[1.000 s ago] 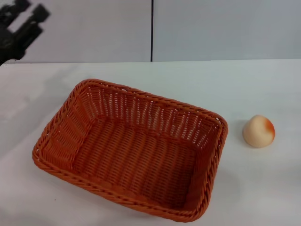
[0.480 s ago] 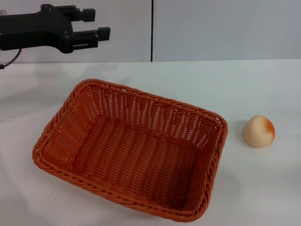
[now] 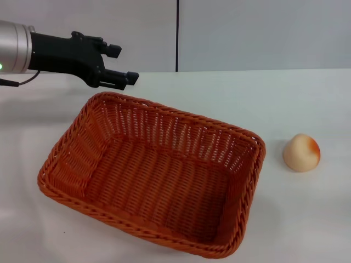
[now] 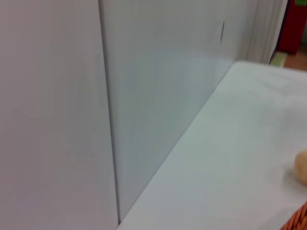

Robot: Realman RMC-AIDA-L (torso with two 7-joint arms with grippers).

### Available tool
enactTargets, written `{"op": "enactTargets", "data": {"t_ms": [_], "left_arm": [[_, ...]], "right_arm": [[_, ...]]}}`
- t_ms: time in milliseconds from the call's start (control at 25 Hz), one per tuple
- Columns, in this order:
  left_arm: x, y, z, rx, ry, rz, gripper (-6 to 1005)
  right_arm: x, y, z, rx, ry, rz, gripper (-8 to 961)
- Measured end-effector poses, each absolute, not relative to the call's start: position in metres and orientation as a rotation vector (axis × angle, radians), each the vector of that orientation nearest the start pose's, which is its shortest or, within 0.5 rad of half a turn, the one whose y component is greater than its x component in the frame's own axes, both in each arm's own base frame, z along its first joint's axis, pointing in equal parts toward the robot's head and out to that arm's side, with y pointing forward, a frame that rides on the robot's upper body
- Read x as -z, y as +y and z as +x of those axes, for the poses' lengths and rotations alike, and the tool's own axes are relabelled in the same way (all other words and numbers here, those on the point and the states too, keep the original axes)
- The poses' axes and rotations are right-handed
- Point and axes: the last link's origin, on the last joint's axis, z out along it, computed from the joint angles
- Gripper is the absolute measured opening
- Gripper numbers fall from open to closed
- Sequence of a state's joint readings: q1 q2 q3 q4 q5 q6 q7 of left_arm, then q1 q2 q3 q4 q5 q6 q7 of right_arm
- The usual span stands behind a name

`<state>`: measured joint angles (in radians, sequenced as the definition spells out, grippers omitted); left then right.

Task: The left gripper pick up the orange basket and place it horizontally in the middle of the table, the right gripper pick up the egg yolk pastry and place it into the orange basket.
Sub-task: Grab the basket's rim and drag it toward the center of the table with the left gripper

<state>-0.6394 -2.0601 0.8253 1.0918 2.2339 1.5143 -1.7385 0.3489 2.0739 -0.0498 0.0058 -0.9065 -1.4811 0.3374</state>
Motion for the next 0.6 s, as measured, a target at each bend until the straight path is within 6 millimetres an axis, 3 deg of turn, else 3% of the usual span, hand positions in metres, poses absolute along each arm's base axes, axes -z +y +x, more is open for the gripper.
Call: {"op": "enactTargets", "data": {"t_ms": [240, 600], "left_arm": [[-0.05, 0.388, -0.206, 0.145, -0.421, -2.728, 784], [-0.039, 0.391, -0.214, -0.005, -0.387, -2.727, 785]], "right_arm": [[-0.08, 0.269, 0.39, -0.831, 0.571, -0.98, 630], [-0.078, 0.269, 0.39, -0.854, 0.592, -0.977, 629]]}}
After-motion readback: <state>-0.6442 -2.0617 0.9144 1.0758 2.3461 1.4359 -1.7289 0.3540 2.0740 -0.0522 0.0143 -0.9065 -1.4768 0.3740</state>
